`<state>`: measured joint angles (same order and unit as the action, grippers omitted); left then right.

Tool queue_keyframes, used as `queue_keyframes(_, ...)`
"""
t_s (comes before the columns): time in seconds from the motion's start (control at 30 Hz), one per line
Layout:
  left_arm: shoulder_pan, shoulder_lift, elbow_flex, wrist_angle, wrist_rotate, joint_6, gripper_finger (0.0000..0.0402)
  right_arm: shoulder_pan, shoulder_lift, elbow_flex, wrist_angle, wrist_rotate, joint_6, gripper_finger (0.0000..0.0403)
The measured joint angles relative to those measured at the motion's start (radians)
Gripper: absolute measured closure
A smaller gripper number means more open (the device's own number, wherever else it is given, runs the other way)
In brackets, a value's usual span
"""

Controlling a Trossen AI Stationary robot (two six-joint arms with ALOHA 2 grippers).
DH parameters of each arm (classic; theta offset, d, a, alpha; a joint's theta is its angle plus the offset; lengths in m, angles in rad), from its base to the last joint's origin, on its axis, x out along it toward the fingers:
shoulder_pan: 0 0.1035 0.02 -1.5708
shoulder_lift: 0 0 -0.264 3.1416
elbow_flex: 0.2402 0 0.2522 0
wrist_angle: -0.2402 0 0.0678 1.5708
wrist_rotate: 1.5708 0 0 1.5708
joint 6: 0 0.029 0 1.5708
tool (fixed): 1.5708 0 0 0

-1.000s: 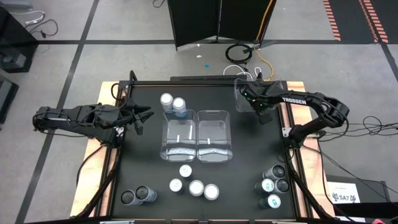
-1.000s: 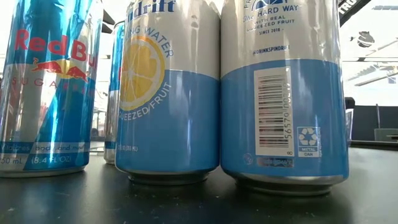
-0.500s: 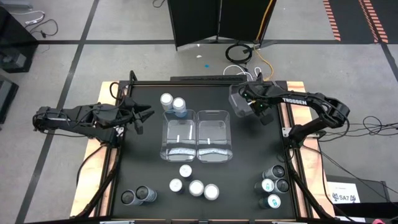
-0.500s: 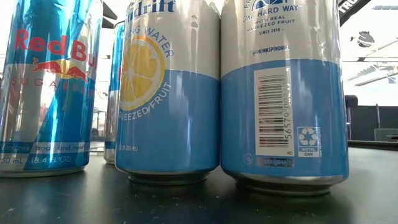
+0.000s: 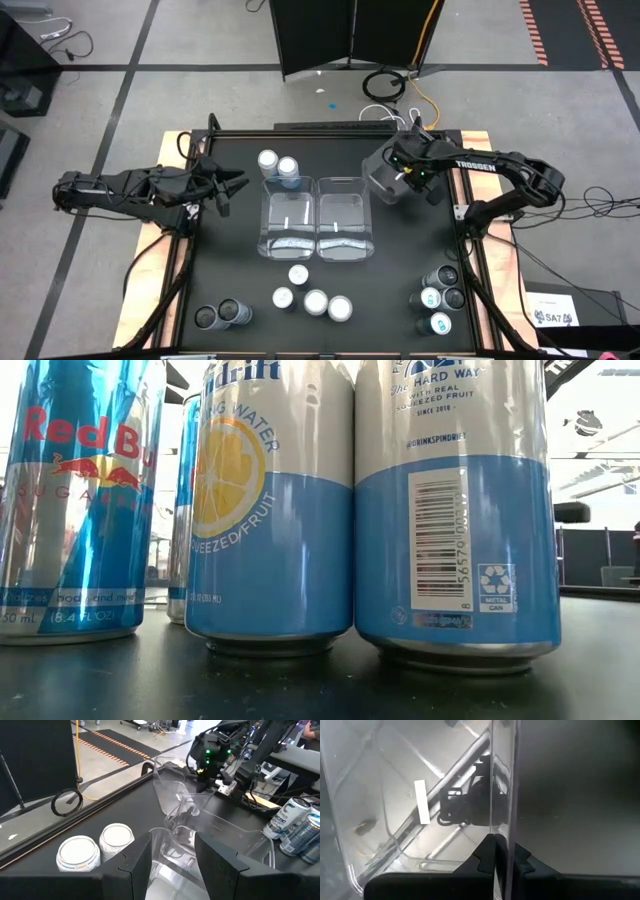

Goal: Sort soda cans
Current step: Move the transparent bins to the center

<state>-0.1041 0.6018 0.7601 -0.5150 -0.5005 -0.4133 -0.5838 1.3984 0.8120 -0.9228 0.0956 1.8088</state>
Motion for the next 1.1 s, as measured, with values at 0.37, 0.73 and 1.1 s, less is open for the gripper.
queue_keyframes(0.37, 0.000, 0.000, 0.000, 0.042, 0.059, -0.001, 0.0243, 0.024, -0.131, -0.001, -0.189, 0.039, 0.027, 0.0400)
queue_keyframes(0.73, 0.000, 0.000, 0.000, 0.046, 0.123, -0.003, 0.0243, 0.023, -0.182, -0.001, -0.328, 0.045, -0.193, 0.0401)
queue_keyframes(1.1, 0.000, 0.000, 0.000, 0.045, 0.123, 0.002, 0.0243, 0.023, -0.203, -0.001, -0.364, 0.071, -0.698, 0.0402)
